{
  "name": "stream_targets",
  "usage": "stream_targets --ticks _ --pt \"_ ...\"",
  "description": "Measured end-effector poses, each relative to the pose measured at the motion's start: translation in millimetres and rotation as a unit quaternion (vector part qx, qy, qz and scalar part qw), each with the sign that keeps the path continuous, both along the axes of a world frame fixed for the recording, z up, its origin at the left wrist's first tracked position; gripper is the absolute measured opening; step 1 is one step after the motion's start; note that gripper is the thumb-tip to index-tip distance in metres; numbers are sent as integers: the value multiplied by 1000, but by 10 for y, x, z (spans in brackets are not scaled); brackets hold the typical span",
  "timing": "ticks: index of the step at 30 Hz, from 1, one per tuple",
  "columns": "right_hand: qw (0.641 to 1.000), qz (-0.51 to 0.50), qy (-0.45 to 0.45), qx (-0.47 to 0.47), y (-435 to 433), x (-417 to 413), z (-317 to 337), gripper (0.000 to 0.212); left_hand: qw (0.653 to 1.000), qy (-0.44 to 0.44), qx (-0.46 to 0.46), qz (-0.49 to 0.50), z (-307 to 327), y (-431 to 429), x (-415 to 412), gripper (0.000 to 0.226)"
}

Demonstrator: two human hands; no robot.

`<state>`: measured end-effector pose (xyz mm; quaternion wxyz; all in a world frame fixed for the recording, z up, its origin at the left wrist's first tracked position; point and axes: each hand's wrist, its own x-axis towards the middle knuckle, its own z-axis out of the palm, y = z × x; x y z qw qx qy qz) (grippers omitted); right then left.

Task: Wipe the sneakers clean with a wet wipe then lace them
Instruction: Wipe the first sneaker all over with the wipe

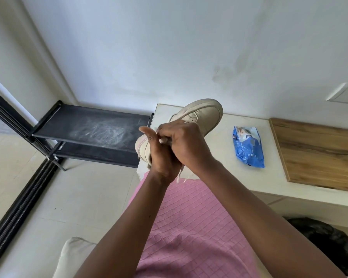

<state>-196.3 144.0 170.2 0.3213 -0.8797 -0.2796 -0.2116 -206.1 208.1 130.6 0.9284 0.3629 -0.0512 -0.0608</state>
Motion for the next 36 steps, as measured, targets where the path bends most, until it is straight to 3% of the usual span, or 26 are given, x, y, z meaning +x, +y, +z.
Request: stream_targets --ticks 3,5,8,14,17,20,25,31,36 --pt "997 -11 -41 -67 -222 143 4 21 999 -13 33 -27 14 5 20 107" --pt "992 -54 -44 -102 -356 250 21 28 998 -39 47 -35 10 8 21 118" --pt "989 -101 -31 -102 -348 276 43 22 996 -46 64 -35 4 -16 11 110" --pt "998 -47 32 3 -81 42 38 19 996 -22 88 -13 39 -43 -49 90" --pt "999 -16 30 14 -36 -55 50 29 996 -29 79 10 19 -56 -51 73" --pt "999 -1 -26 -32 -135 -7 47 30 998 -18 54 -3 35 -65 -51 90" --pt "993 -102 -60 -22 -404 288 107 22 998 23 52 -11 50 -64 3 116" --pt "1000 -29 -1 -11 -119 99 -39 13 998 48 31 14 25 -19 -13 85" --pt "999 -7 -51 -6 -116 -15 -62 9 997 76 -6 13 25 12 -30 92"
